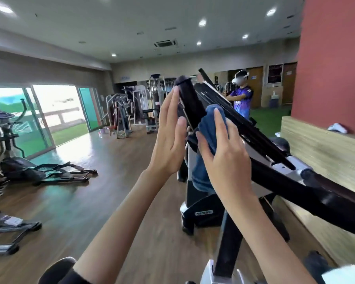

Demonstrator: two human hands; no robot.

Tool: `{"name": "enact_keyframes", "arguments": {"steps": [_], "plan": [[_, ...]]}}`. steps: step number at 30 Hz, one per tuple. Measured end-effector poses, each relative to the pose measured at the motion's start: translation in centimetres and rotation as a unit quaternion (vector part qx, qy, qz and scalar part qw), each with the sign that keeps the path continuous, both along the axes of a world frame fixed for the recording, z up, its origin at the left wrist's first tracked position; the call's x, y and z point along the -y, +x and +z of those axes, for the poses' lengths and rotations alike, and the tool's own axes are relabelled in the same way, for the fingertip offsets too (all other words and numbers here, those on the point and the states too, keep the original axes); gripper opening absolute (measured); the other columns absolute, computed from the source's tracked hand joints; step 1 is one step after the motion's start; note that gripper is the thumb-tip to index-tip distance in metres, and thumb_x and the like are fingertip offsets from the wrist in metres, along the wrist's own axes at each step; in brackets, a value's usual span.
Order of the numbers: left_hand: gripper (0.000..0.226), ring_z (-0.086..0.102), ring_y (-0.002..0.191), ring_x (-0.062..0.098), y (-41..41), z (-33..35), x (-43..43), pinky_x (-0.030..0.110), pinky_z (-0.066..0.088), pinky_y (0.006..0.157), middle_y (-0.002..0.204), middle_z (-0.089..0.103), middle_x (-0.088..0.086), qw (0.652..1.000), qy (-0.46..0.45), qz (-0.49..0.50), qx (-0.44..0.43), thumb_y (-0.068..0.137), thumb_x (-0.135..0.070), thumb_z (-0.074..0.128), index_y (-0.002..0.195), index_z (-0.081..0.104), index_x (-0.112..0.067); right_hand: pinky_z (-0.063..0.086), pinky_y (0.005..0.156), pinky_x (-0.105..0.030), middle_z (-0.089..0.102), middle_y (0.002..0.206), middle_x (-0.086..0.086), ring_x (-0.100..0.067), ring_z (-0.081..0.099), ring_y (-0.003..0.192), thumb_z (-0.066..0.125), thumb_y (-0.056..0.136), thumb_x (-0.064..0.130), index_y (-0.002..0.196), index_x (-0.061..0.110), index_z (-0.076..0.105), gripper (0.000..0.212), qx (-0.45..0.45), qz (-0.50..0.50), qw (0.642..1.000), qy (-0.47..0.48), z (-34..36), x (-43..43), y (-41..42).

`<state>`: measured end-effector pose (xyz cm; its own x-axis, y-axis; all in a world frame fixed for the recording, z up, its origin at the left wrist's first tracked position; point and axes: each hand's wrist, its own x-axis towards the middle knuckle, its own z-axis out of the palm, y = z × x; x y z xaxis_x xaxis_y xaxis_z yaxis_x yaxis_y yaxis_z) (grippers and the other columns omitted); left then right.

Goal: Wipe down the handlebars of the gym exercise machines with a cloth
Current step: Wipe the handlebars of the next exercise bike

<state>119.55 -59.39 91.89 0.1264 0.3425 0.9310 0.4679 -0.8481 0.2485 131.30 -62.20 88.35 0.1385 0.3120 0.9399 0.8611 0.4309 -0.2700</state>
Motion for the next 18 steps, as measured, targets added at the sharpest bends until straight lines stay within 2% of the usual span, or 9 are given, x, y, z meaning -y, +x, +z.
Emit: {"name": "enact_keyframes", "arguments": {"steps": [2,5,7,11,13,16,18], "plan": [[0.053,0.017,0.142,0.006,0.0,0.2,-0.2,0.016,0.012,0.115,0.149,0.02,-0.004,0.999,0.01,-0.011,0.034,0.1,-0.027,0.021,0.149,0.021,-0.006,0.056,0.079,-0.039,0.055,0.133,-0.012,-0.027,0.063,0.104,0.047,0.097,0.043,0.143,0.01,0.042,0.057,0.015,-0.03,0.999,-0.005,-1.3,0.8,0.8],[0.052,0.028,0.14,0.019,0.1,0.9,-0.8,0.037,0.022,0.118,0.145,0.028,-0.005,0.994,0.011,-0.049,0.097,0.099,-0.031,0.02,0.148,0.026,-0.013,0.052,0.088,-0.04,0.05,0.139,-0.012,-0.028,0.06,0.107,0.047,0.097,0.041,0.144,0.013,0.043,0.055,0.067,-0.117,0.991,0.0,-3.7,1.9,1.8],[0.049,0.032,0.138,0.02,0.3,1.6,-1.5,0.043,0.026,0.115,0.144,0.034,-0.001,0.991,0.001,-0.07,0.114,0.101,-0.029,0.019,0.146,0.03,-0.014,0.05,0.092,-0.043,0.047,0.142,-0.013,-0.031,0.058,0.11,0.04,0.099,0.042,0.144,0.013,0.042,0.054,0.086,-0.135,0.987,0.009,-4.4,1.7,2.0],[0.042,0.04,0.131,0.008,0.8,1.9,-2.9,0.029,0.031,0.111,0.136,0.045,-0.009,0.977,0.003,-0.148,0.156,0.102,-0.027,0.021,0.138,0.04,-0.018,0.051,0.091,-0.048,0.046,0.142,-0.018,-0.036,0.058,0.107,0.033,0.102,0.04,0.144,0.009,0.04,0.053,0.073,-0.156,0.984,0.036,-4.3,0.5,0.9],[0.043,0.046,0.127,0.013,1.0,2.1,-3.5,0.028,0.034,0.106,0.133,0.051,-0.001,0.956,0.0,-0.222,0.194,0.1,-0.029,0.022,0.133,0.045,-0.015,0.051,0.092,-0.049,0.045,0.143,-0.02,-0.037,0.058,0.107,0.035,0.101,0.039,0.145,0.008,0.036,0.054,0.073,-0.172,0.981,0.045,-4.0,0.1,0.0],[0.043,0.052,0.121,0.02,1.0,2.6,-4.2,0.029,0.039,0.103,0.127,0.057,0.011,0.922,-0.035,-0.297,0.246,0.102,-0.018,0.019,0.129,0.051,-0.006,0.051,0.094,-0.048,0.041,0.144,-0.022,-0.037,0.056,0.109,0.039,0.099,0.038,0.147,0.007,0.03,0.058,0.081,-0.204,0.974,0.054,-3.2,-0.5,-1.1],[0.046,0.054,0.118,0.023,0.9,2.9,-4.5,0.03,0.041,0.1,0.124,0.059,0.014,0.902,-0.04,-0.34,0.263,0.102,-0.025,0.019,0.125,0.054,-0.005,0.05,0.094,-0.046,0.037,0.145,-0.023,-0.037,0.055,0.11,0.039,0.099,0.037,0.148,0.006,0.029,0.059,0.082,-0.219,0.97,0.06,-2.5,-1.0,-1.9]]}}
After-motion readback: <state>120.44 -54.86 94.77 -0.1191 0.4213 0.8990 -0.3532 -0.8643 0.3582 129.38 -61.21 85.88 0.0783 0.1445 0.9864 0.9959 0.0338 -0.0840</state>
